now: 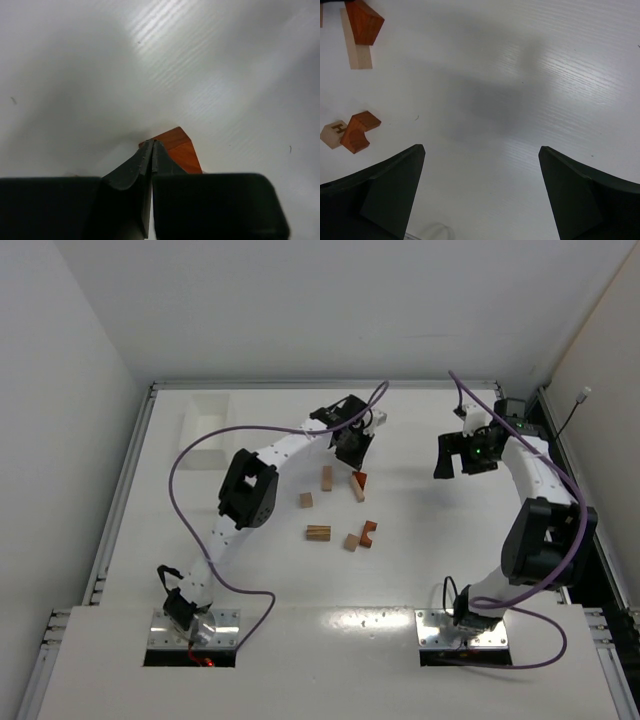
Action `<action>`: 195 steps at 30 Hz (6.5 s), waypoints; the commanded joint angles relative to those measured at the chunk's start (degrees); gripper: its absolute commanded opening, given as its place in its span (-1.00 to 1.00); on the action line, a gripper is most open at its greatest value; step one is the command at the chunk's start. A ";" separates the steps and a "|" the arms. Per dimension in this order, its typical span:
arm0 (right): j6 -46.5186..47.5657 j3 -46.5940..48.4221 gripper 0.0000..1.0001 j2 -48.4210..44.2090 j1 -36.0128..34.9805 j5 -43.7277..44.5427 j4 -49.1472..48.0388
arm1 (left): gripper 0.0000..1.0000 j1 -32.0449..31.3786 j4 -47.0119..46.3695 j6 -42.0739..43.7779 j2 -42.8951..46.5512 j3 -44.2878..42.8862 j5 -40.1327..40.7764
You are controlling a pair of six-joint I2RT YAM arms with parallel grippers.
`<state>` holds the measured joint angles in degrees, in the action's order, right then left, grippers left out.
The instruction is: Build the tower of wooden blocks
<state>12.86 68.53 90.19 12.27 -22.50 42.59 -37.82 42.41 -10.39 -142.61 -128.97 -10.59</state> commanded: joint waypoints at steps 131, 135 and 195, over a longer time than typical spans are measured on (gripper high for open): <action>-52.76 5.38 -1.00 34.61 -25.28 -25.66 -41.45 | 0.89 29.12 -7.78 -7.19 39.86 36.07 17.45; -53.47 6.61 -1.00 36.36 -25.28 -25.13 -41.45 | 0.89 29.12 -7.78 -7.19 39.33 35.54 17.45; -49.07 10.48 0.15 36.28 -30.81 -7.82 -28.00 | 0.89 29.73 -7.78 -8.24 35.12 34.48 14.20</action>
<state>-37.08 79.79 124.97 -16.16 -34.41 12.86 -8.99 35.88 -18.28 -107.68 -93.12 4.82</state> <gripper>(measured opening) 0.567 0.947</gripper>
